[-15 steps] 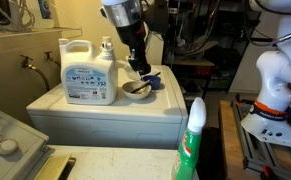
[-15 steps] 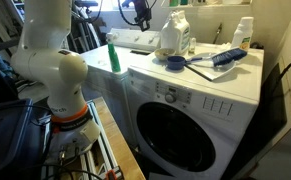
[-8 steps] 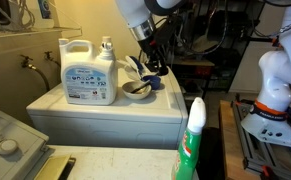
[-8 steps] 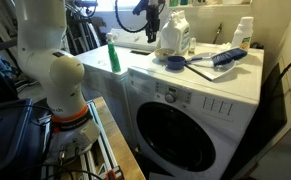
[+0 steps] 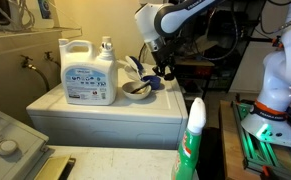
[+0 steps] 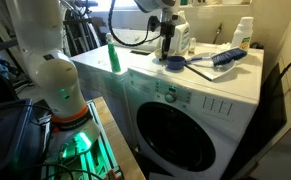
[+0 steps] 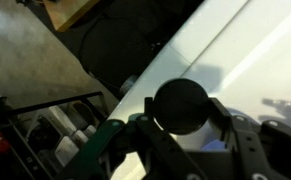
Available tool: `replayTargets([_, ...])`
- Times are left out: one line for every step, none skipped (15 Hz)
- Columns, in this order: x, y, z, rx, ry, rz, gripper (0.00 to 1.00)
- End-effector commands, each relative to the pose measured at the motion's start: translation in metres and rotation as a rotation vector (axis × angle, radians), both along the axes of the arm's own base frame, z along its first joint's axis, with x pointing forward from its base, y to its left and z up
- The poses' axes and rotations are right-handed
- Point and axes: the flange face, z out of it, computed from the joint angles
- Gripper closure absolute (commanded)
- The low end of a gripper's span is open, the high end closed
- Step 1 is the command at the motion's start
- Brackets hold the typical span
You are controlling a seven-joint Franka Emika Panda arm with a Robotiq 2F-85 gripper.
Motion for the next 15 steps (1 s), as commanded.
replayTargets([-0.005, 0.015, 0.03, 0.134, -0.133, -0.047, 0.7])
replayTargets([-0.009, 0.023, 0.05, 0.152, -0.187, -0.005, 0.7])
replayTargets([0.009, 0.012, 0.018, 0.1, -0.109, -0.02, 0.45])
replayTargets([0.007, 0.02, 0.032, 0.116, -0.143, -0.005, 0.7])
replayTargets([0.009, 0.021, 0.033, 0.066, -0.162, -0.029, 0.7])
replayTargets([0.013, 0.02, 0.029, -0.017, -0.198, -0.065, 0.7])
replayTargets([0.017, 0.018, 0.025, -0.059, -0.223, -0.071, 0.7])
replayTargets([0.022, 0.017, 0.018, -0.093, -0.234, -0.089, 0.7])
replayTargets([0.027, 0.016, 0.013, -0.114, -0.242, -0.101, 0.7])
replayTargets([0.03, 0.015, 0.009, -0.122, -0.243, -0.111, 0.7])
replayTargets([0.034, 0.015, 0.007, -0.127, -0.243, -0.114, 0.7])
replayTargets([0.037, 0.018, 0.007, -0.12, -0.245, -0.108, 0.7])
replayTargets([0.04, 0.022, 0.008, -0.113, -0.251, -0.101, 0.7])
replayTargets([0.043, 0.024, 0.009, -0.125, -0.257, -0.092, 0.7])
replayTargets([0.047, 0.025, 0.01, -0.127, -0.268, -0.085, 0.7])
